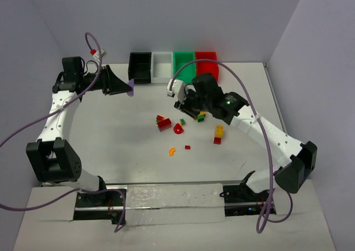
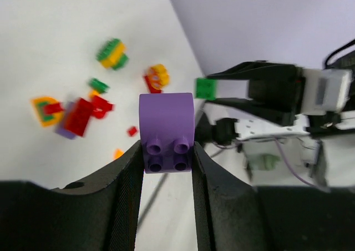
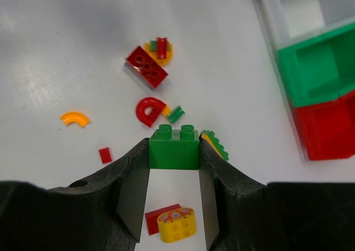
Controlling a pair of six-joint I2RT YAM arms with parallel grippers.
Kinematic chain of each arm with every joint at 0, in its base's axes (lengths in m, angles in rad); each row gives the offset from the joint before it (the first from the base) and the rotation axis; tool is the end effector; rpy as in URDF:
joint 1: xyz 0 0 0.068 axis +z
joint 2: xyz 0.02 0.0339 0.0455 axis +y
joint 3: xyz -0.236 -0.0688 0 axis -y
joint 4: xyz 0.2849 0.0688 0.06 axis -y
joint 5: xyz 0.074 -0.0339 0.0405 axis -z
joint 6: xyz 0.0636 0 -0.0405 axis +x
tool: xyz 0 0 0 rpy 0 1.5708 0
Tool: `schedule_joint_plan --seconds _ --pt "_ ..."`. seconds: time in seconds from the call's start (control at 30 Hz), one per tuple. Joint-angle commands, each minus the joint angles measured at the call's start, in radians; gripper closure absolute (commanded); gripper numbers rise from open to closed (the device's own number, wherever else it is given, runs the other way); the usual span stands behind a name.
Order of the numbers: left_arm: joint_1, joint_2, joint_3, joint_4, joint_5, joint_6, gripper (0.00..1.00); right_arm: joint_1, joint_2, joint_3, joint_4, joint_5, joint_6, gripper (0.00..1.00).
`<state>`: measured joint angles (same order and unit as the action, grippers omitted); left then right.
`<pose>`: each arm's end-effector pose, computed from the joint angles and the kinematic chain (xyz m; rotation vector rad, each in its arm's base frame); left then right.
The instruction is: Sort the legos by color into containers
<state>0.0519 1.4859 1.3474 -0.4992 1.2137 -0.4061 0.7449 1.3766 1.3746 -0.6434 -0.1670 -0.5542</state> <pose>0.3704 -0.0404 0.3115 0.2240 2.0782 -1.5235 0.2639 0.2577 0.3223 -1.4160 1.7112 0.2903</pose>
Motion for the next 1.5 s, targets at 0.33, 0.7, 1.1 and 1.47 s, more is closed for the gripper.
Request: schedule_joint_plan --seconds 0.33,0.7,1.1,1.47 --pt "-0.318 0.118 0.171 0.219 -1.043 0.303 1.0 -0.28 0.399 0.369 0.232 0.211 0.221 1.0" --pt "-0.406 0.492 0.397 0.549 -1.159 0.257 1.0 -0.328 0.761 0.681 0.384 0.247 0.335 1.0" --pt "-0.41 0.818 0.621 0.765 -1.108 0.255 0.91 -0.347 0.986 0.797 0.531 0.283 0.402 0.99" --pt "-0.409 0.979 0.754 0.761 -1.143 0.242 0.86 -0.357 1.087 0.846 0.591 0.27 0.439 0.91"
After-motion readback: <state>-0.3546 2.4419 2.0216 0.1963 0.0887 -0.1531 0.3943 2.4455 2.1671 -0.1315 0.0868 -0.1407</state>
